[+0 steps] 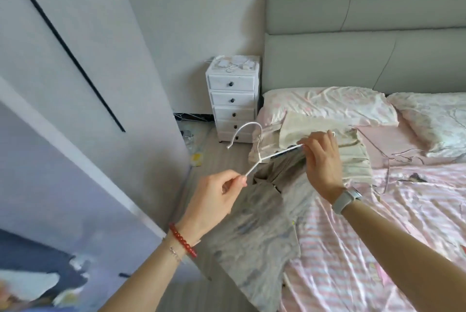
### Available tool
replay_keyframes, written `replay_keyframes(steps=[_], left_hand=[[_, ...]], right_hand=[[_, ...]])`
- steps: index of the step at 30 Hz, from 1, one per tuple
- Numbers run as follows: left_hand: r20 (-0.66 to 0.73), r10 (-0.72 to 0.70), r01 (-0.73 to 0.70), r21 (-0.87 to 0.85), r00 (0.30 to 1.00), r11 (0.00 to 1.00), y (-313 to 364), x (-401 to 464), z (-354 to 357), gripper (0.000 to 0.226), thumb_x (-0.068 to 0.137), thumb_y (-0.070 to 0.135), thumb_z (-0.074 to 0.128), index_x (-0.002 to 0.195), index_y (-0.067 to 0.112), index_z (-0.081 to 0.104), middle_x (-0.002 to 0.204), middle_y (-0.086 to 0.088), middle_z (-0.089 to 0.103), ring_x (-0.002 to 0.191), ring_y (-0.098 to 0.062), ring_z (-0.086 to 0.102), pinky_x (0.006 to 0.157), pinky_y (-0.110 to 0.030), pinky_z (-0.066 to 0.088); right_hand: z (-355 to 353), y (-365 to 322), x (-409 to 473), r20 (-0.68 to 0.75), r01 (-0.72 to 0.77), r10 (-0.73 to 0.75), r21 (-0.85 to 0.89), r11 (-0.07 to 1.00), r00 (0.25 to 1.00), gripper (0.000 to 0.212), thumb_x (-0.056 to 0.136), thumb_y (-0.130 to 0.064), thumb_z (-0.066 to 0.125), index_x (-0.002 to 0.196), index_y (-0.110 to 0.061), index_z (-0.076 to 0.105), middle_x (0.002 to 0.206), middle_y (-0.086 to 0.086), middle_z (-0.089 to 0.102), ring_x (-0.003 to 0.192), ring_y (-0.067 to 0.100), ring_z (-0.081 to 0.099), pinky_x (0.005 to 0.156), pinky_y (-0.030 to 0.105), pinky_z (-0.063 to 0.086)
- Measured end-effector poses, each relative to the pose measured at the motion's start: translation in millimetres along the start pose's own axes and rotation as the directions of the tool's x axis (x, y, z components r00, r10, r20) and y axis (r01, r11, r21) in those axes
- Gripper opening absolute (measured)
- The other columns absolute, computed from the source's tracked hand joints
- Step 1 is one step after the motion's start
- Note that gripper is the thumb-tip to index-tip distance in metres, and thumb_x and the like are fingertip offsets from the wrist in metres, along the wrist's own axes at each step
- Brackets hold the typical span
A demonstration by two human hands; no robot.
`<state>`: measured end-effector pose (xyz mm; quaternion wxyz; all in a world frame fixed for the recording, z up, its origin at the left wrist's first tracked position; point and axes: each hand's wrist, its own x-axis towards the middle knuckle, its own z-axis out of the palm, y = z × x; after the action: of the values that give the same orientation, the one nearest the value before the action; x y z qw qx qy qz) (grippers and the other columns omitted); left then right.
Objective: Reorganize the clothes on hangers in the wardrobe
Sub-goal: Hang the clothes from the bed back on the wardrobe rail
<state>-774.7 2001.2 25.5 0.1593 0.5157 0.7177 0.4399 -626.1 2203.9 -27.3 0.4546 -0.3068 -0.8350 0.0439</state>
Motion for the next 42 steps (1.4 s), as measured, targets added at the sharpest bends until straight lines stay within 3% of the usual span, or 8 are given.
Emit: replay_keyframes(steps=[7, 13, 17, 22, 29, 35, 38, 42], left_hand=[[0.017, -0.090, 0.090, -0.010, 0.996, 0.996, -29.9, -92.9, -56.3, 0.023, 0.089, 0.024, 0.053, 0.068, 0.031, 0.059, 0.044, 0.012, 0.049, 0.036, -0.005, 0.043, 0.046, -0.018, 0.039], [-0.308, -0.150, 0.177, 0.062, 0.939, 0.982, -42.2, -193.5, -110.6, 0.021, 0.088, 0.015, 0.058, 0.068, 0.020, 0.064, 0.054, 0.021, 0.057, 0.050, 0.004, 0.048, 0.052, -0.008, 0.033], [-0.558, -0.185, 0.268, 0.070, 0.809, 0.961, -55.2, -258.9, -155.9, 0.013, 0.087, 0.009, 0.059, 0.077, 0.008, 0.066, 0.072, 0.006, 0.064, 0.068, -0.003, 0.055, 0.061, -0.012, 0.038], [-0.751, -0.110, 0.339, 0.158, 0.651, 0.927, -67.4, -345.6, -215.9, 0.008, 0.086, 0.000, 0.058, 0.085, -0.002, 0.066, 0.084, -0.005, 0.062, 0.079, -0.019, 0.056, 0.069, -0.005, 0.037], [-0.961, 0.004, 0.513, 0.152, 0.278, 0.845, -62.8, -466.2, -287.5, 0.011, 0.088, 0.002, 0.056, 0.089, -0.002, 0.066, 0.090, -0.011, 0.060, 0.088, -0.011, 0.051, 0.086, -0.013, 0.038], [-1.000, 0.010, 0.700, 0.020, 0.018, 0.714, -49.1, -536.7, -353.9, 0.020, 0.093, 0.008, 0.051, 0.104, 0.000, 0.066, 0.107, -0.018, 0.063, 0.106, -0.035, 0.054, 0.097, -0.044, 0.039], [-0.984, -0.019, 0.728, -0.142, -0.175, 0.671, -37.5, -554.9, -381.1, 0.034, 0.093, 0.018, 0.052, 0.125, 0.006, 0.053, 0.129, -0.014, 0.052, 0.122, -0.028, 0.044, 0.102, -0.023, 0.028], [-0.966, 0.156, 0.815, -0.082, -0.206, 0.573, -17.2, -569.2, -411.8, 0.038, 0.092, 0.015, 0.053, 0.128, 0.004, 0.048, 0.130, -0.015, 0.048, 0.123, -0.028, 0.039, 0.097, -0.019, 0.022]], right_hand=[[4.7, -89.5, -53.9, 0.045, 0.084, -0.085, 0.027, 0.996, 0.995, 0.018, 0.081, 0.007, 0.049, 0.086, 0.002, 0.066, 0.079, 0.021, 0.058, 0.082, 0.031, 0.046, 0.091, 0.051, 0.036], [-25.4, -180.9, -95.8, 0.133, 0.312, -0.323, 0.096, 0.945, 0.937, 0.027, 0.086, -0.011, 0.042, 0.082, -0.004, 0.067, 0.075, 0.011, 0.062, 0.076, 0.024, 0.042, 0.069, 0.037, 0.027], [-37.8, -256.5, -116.3, 0.276, 0.445, -0.531, 0.318, 0.837, 0.801, 0.028, 0.090, -0.021, 0.043, 0.082, -0.005, 0.065, 0.070, 0.009, 0.060, 0.064, 0.026, 0.054, 0.056, 0.034, 0.039], [-40.2, -361.4, -139.5, 0.397, 0.470, -0.724, 0.567, 0.676, 0.564, 0.013, 0.078, -0.007, 0.060, 0.088, -0.009, 0.067, 0.064, 0.000, 0.064, 0.052, 0.022, 0.060, 0.042, 0.023, 0.044], [-31.7, -506.7, -179.8, 0.342, 0.223, -0.887, 0.881, 0.417, 0.310, 0.020, 0.083, -0.002, 0.051, 0.099, -0.002, 0.062, 0.059, 0.010, 0.055, 0.059, 0.021, 0.040, 0.053, 0.029, 0.035], [-25.3, -636.2, -209.2, 0.267, -0.146, -0.926, 0.961, 0.235, 0.268, 0.016, 0.090, 0.000, 0.048, 0.099, 0.000, 0.062, 0.070, 0.008, 0.059, 0.053, 0.009, 0.049, 0.056, 0.018, 0.041], [-18.6, -689.4, -218.7, 0.260, -0.223, -0.930, 0.953, 0.204, 0.260, 0.016, 0.089, 0.000, 0.048, 0.095, 0.000, 0.063, 0.060, -0.015, 0.049, 0.053, 0.004, 0.047, 0.057, 0.013, 0.039], [-2.8, -741.6, -222.2, 0.247, -0.251, -0.922, 0.952, 0.174, 0.297, 0.016, 0.086, -0.001, 0.051, 0.093, -0.001, 0.065, 0.059, -0.015, 0.051, 0.050, -0.002, 0.049, 0.055, 0.007, 0.037]])
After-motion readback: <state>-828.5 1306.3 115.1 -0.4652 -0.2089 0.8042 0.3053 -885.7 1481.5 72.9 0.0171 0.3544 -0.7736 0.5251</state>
